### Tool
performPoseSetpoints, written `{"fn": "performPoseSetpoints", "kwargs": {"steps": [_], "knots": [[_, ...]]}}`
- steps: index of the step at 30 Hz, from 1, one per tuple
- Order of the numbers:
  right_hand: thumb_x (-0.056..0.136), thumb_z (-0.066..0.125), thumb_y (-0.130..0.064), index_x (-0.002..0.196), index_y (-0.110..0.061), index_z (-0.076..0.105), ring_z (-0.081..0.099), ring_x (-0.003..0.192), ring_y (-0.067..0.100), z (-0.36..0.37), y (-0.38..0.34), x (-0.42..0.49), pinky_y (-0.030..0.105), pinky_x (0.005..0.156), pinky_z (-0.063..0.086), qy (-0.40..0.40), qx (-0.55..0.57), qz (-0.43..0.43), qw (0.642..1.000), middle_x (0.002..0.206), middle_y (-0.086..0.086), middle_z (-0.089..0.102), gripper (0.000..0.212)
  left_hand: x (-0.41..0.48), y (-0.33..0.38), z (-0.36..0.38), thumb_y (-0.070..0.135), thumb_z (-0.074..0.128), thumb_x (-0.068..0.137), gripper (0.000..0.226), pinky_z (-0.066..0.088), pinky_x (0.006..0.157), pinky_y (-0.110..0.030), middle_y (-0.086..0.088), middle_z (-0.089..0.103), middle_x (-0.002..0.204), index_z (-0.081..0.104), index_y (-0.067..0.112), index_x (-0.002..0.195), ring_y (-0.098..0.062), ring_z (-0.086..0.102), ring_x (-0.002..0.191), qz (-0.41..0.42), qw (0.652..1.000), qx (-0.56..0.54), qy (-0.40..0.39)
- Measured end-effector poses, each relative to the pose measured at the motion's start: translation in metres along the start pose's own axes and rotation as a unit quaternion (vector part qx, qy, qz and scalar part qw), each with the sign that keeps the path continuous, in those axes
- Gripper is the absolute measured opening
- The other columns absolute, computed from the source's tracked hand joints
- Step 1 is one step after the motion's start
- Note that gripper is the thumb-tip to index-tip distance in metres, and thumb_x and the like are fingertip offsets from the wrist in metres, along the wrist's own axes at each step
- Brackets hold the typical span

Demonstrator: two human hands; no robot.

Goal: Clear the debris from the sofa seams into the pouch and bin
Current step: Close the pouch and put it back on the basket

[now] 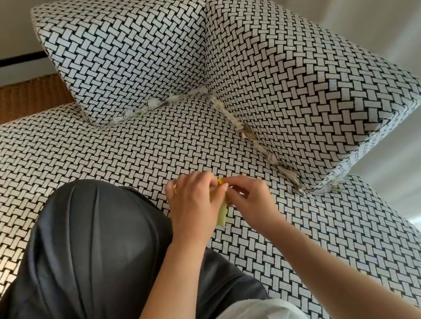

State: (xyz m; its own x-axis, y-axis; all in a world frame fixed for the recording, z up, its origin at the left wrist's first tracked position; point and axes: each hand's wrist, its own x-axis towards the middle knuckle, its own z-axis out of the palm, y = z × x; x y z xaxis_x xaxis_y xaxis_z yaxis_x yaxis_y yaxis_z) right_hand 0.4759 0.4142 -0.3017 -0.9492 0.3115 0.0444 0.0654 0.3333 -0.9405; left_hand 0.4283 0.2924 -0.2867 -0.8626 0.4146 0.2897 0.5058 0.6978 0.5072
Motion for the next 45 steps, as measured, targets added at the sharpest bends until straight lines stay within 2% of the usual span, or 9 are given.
{"fn": "performPoseSetpoints", "kwargs": {"steps": [2,6,14,22,27,33,36,40,45], "knots": [[0.088,0.060,-0.011,0.086,-0.039,0.063,0.064,0.073,0.019,-0.001,0.000,-0.001,0.034,0.067,0.057,-0.006,0.004,-0.010,1.000,0.082,0.001,0.067,0.029,0.006,0.000,-0.001,0.045,0.052,0.088,0.024,0.028,0.085,-0.033,0.013,0.059,0.081,0.057,0.022,0.084,-0.010,0.052,0.081,-0.033,0.999,-0.037,-0.013],[0.088,0.060,-0.013,0.093,-0.032,0.065,0.064,0.072,0.017,0.002,0.001,-0.003,0.037,0.068,0.056,0.002,0.017,-0.004,1.000,0.083,-0.001,0.068,0.020,0.013,-0.004,-0.003,0.040,0.051,0.091,0.026,0.033,0.084,-0.035,0.010,0.056,0.068,0.049,0.022,0.072,-0.013,0.052,0.067,-0.041,0.997,-0.017,-0.060],[0.092,0.054,-0.015,0.107,-0.020,0.064,0.064,0.077,0.009,0.004,0.012,-0.013,0.027,0.074,0.055,-0.008,0.027,0.033,0.999,0.091,-0.006,0.066,0.019,0.012,-0.010,-0.006,0.034,0.047,0.094,0.021,0.027,0.081,-0.031,0.013,0.051,0.071,0.045,0.024,0.077,-0.011,0.047,0.069,-0.023,0.996,-0.023,-0.077],[0.091,0.054,-0.012,0.100,-0.023,0.064,0.063,0.076,0.010,0.007,0.008,-0.013,0.027,0.073,0.055,0.004,0.017,0.039,0.999,0.087,-0.006,0.066,0.018,0.009,-0.008,-0.008,0.035,0.045,0.095,0.019,0.030,0.087,-0.035,0.010,0.063,0.081,0.048,0.024,0.079,-0.015,0.059,0.079,-0.007,0.996,-0.016,-0.091],[0.092,0.053,-0.015,0.103,-0.015,0.066,0.059,0.071,0.003,0.008,0.005,-0.013,0.015,0.065,0.049,0.001,-0.013,0.024,1.000,0.083,-0.005,0.064,0.017,0.009,-0.009,-0.007,0.043,0.041,0.094,0.026,0.028,0.083,-0.034,0.010,0.062,0.083,0.052,0.023,0.082,-0.013,0.056,0.079,0.003,0.991,0.032,-0.128],[0.092,0.054,-0.016,0.107,-0.012,0.064,0.061,0.079,0.009,0.008,0.002,-0.011,0.019,0.070,0.053,-0.005,-0.020,0.029,0.999,0.094,0.001,0.065,0.019,0.007,-0.004,-0.009,0.035,0.040,0.096,0.019,0.035,0.084,-0.035,0.007,0.061,0.093,0.052,0.020,0.091,-0.015,0.057,0.086,0.032,0.990,0.071,-0.119],[0.092,0.054,-0.016,0.109,-0.011,0.062,0.060,0.077,0.007,0.007,0.003,-0.012,0.016,0.067,0.050,-0.013,-0.032,0.021,0.999,0.094,0.000,0.064,0.020,0.009,0.001,-0.011,0.029,0.040,0.098,0.018,0.043,0.068,-0.029,0.001,0.058,0.095,0.050,0.015,0.101,-0.015,0.056,0.079,0.096,0.980,0.120,-0.125],[0.093,0.053,-0.023,0.112,-0.011,0.061,0.058,0.078,0.006,0.006,0.003,-0.011,0.017,0.068,0.049,-0.041,-0.045,0.020,0.998,0.098,0.000,0.063,0.024,0.017,0.003,-0.021,0.029,0.036,0.099,0.020,0.036,0.057,-0.025,0.001,0.055,0.094,0.050,0.014,0.104,-0.014,0.050,0.067,0.142,0.967,0.162,-0.137],[0.091,0.055,-0.018,0.087,-0.013,0.059,0.040,0.047,0.000,0.004,-0.001,-0.004,0.012,0.048,0.033,-0.062,-0.085,-0.023,0.994,0.063,-0.011,0.050,0.007,0.022,0.003,-0.028,0.022,0.044,0.098,0.013,0.036,0.055,-0.025,0.001,0.053,0.093,0.048,0.014,0.106,-0.013,0.047,0.065,0.145,0.959,0.195,-0.145]]}}
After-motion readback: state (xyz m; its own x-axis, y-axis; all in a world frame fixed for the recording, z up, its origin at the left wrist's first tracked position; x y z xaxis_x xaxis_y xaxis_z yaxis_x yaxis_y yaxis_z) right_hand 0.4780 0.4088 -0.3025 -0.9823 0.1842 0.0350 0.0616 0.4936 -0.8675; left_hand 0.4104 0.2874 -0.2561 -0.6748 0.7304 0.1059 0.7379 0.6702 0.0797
